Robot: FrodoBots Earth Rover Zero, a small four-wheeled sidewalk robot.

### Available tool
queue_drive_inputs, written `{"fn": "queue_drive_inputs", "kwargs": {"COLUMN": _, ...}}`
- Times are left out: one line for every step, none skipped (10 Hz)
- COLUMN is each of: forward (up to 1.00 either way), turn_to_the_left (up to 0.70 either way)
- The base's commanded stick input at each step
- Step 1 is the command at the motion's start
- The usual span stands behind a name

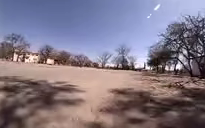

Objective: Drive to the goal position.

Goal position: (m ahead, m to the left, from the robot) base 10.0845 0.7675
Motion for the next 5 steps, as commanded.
{"fn": "queue_drive_inputs", "kwargs": {"forward": 1.00, "turn_to_the_left": 0.00}}
{"fn": "queue_drive_inputs", "kwargs": {"forward": 1.00, "turn_to_the_left": 0.00}}
{"fn": "queue_drive_inputs", "kwargs": {"forward": 1.00, "turn_to_the_left": 0.00}}
{"fn": "queue_drive_inputs", "kwargs": {"forward": 1.00, "turn_to_the_left": 0.00}}
{"fn": "queue_drive_inputs", "kwargs": {"forward": 1.00, "turn_to_the_left": 0.00}}
